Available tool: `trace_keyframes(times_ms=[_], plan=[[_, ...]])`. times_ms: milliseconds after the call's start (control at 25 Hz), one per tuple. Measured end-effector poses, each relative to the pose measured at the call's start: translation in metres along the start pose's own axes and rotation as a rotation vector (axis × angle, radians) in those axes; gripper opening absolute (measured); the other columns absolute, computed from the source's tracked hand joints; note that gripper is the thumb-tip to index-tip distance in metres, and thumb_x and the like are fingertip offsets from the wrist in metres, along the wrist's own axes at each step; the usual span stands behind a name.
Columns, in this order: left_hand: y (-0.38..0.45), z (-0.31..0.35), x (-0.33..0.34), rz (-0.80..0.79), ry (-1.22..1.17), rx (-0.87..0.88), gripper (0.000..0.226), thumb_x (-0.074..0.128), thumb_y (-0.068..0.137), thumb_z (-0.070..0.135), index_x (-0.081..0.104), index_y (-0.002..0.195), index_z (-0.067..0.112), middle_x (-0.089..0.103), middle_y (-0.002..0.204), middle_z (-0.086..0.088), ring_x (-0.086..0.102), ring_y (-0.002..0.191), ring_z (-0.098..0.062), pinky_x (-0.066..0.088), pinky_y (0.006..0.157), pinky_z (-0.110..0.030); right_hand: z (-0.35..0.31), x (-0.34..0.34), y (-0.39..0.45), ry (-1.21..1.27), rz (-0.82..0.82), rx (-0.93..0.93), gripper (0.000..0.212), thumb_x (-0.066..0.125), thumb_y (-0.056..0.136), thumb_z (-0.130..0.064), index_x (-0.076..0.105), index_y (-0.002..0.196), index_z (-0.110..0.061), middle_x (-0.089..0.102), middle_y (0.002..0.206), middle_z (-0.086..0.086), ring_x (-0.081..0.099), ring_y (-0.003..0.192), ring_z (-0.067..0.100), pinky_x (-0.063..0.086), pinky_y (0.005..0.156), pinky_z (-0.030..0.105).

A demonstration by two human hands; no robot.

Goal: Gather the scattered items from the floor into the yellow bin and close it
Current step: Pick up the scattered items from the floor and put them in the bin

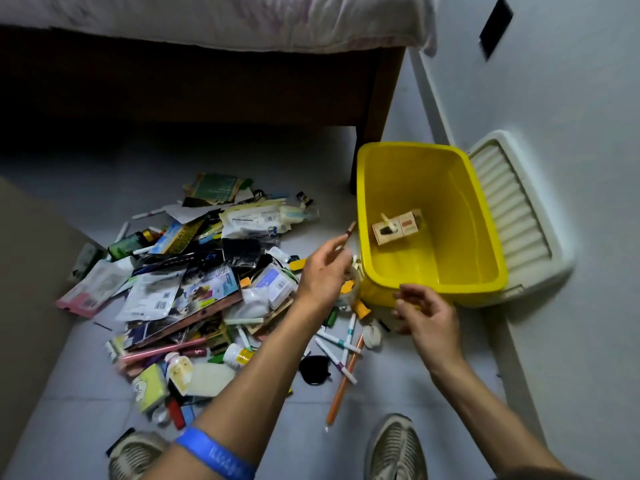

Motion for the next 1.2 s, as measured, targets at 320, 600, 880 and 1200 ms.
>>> trace_keyframes(times_ms=[320, 600, 880, 1200], plan=[[-0.043, -0.204, -0.053, 0.072, 0.705, -0.387, 0.017, 0.059, 0.083, 0.019, 0.066, 0.099, 0.020, 0.071, 0.100, -0.004, 0.064, 0.097, -0.025, 0.052, 0.080, -0.031, 0.081, 0.083, -0.018, -0.818, -0.351, -0.186, 0.024, 0.060, 0.088, -0.024, 0.063, 0.111, -0.030, 0.069, 0.106, -0.007, 0.065, 0.087, 0.014, 0.051, 0.071, 0.031], [-0.012, -0.251, -0.027, 0.112, 0.759, -0.398, 0.030, 0.062, 0.082, 0.046, 0.065, 0.080, 0.016, 0.068, 0.082, 0.000, 0.065, 0.082, -0.023, 0.047, 0.065, -0.030, 0.139, 0.123, 0.012, -1.202, -0.474, -0.152, 0.039, 0.046, 0.096, -0.034, 0.046, 0.134, -0.025, 0.056, 0.128, 0.001, 0.048, 0.122, 0.024, 0.044, 0.091, 0.034], [0.005, -0.250, -0.017, 0.137, 0.838, -0.355, 0.031, 0.063, 0.078, 0.042, 0.062, 0.088, 0.013, 0.068, 0.093, -0.008, 0.064, 0.090, -0.030, 0.047, 0.067, -0.033, 0.162, 0.094, 0.006, -1.118, -0.387, 0.083, 0.042, 0.048, 0.092, -0.034, 0.043, 0.128, -0.013, 0.061, 0.124, 0.014, 0.060, 0.106, 0.033, 0.047, 0.075, 0.035], [0.009, -0.236, -0.019, 0.150, 0.804, -0.262, 0.014, 0.044, 0.089, 0.023, 0.055, 0.092, 0.014, 0.064, 0.096, -0.011, 0.060, 0.090, -0.033, 0.049, 0.073, -0.039, 0.205, 0.075, -0.025, -0.881, -0.337, 0.302, 0.030, 0.036, 0.101, -0.045, 0.053, 0.092, -0.021, 0.067, 0.092, 0.006, 0.062, 0.081, 0.024, 0.040, 0.063, 0.029]])
Point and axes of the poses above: each hand's wrist, its own y-axis towards the middle knuckle, its own x-axis out of the palm, z = x × y, the point moved 10 cm from there along y, towards the middle knuckle
